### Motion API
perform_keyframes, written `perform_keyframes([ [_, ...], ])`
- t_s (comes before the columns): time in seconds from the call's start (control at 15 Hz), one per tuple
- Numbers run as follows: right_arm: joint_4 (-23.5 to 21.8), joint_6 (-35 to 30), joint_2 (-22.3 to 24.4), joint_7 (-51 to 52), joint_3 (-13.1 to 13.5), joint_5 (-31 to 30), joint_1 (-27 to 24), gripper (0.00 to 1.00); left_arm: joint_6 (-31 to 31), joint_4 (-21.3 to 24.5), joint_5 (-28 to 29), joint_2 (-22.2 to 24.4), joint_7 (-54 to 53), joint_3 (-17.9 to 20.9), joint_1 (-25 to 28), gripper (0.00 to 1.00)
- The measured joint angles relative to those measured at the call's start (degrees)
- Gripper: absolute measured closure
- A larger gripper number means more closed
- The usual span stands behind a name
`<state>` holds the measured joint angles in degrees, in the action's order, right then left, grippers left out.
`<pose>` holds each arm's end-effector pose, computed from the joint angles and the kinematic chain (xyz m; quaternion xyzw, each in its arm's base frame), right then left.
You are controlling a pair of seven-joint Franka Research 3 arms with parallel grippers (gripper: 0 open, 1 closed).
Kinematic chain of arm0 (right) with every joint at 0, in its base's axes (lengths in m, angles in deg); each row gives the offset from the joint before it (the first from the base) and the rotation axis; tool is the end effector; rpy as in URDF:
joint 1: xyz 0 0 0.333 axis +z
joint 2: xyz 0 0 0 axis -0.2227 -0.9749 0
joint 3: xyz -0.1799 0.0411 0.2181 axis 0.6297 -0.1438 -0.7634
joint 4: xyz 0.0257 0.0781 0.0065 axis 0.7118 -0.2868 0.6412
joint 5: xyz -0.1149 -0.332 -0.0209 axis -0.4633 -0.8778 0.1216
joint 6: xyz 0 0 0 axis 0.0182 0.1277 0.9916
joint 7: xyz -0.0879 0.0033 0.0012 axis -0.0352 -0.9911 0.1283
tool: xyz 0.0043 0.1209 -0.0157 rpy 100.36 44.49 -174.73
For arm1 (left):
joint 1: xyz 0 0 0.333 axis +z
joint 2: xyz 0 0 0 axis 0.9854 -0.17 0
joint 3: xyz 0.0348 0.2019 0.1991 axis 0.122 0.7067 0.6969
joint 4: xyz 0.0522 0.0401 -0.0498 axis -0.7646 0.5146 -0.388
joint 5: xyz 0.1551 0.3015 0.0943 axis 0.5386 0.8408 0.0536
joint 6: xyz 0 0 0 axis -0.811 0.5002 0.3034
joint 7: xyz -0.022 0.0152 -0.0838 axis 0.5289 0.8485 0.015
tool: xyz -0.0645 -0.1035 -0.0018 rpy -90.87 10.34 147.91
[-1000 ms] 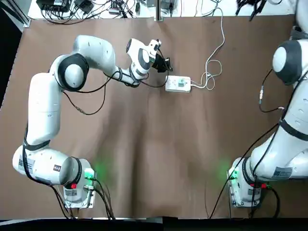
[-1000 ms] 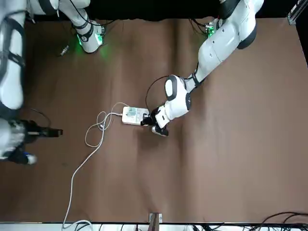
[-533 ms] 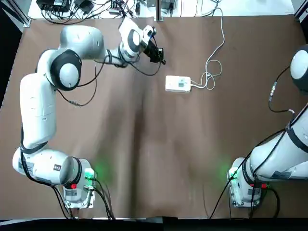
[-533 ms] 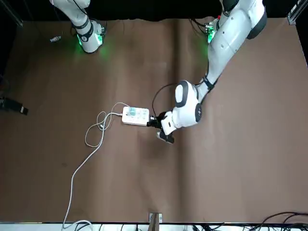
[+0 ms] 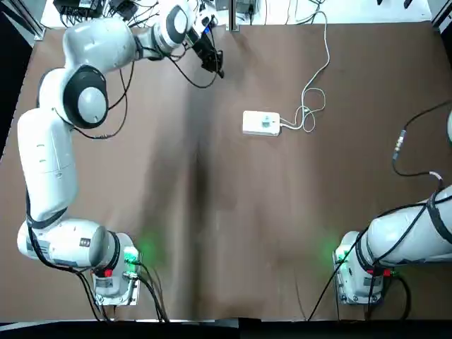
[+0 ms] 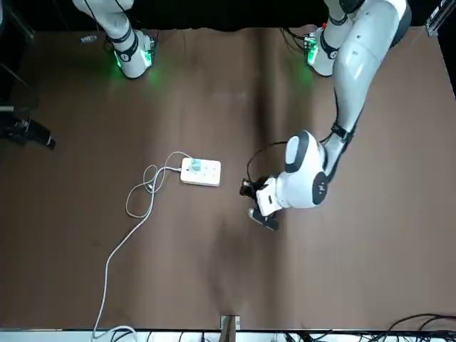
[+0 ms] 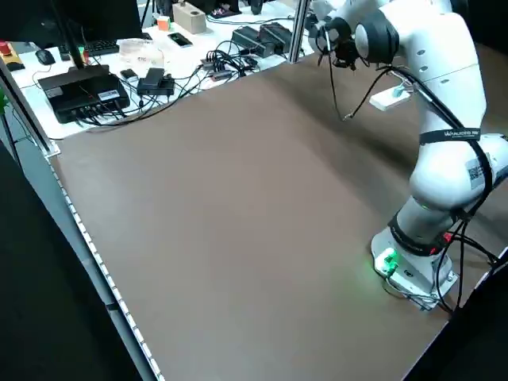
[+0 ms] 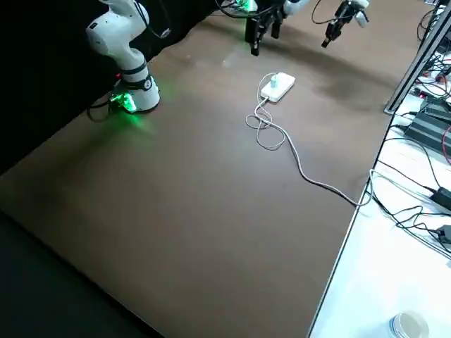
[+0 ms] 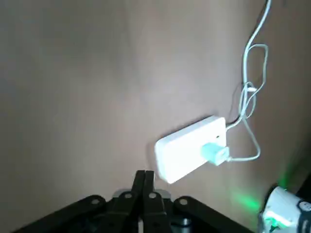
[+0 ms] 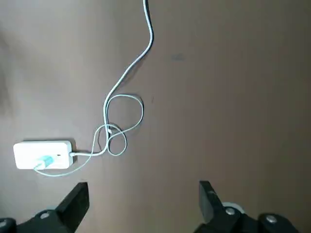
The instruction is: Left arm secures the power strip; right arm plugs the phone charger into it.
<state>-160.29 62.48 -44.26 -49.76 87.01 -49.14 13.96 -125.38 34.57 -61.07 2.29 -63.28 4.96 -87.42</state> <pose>0.5285 -0.0185 0.5754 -0.9979 0.0593 0.0108 0.0246 0.5827 -0.3504 0.2907 0.9394 -0.1472 -0.0648 0.3028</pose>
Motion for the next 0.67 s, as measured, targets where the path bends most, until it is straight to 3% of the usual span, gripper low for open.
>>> perform_keyframes([
  [0.2, -0.8, -0.2, 1.6, 0.0, -0.1, -0.1, 0.4, 0.00, 4.6, -0.4, 7.1, 3.4, 2.2, 1.5, 0.0, 0.90],
  [0.33, -0.6, -0.6, 2.2, 0.0, -0.2, -0.1, 1.0, 0.00, 12.5, -0.5, 11.9, 9.5, 2.7, 2.9, 2.7, 0.70],
  [0.4, -0.3, -1.0, 2.2, 0.0, -0.3, -0.1, 1.1, 0.00, 14.8, -0.5, 13.5, 11.2, 2.5, 2.9, 4.1, 0.70],
  [0.67, 0.5, -1.6, 2.4, 0.0, -0.2, -0.1, 1.1, 0.00, 19.2, -0.4, 19.9, 17.9, 2.9, 3.2, 8.6, 0.37],
])
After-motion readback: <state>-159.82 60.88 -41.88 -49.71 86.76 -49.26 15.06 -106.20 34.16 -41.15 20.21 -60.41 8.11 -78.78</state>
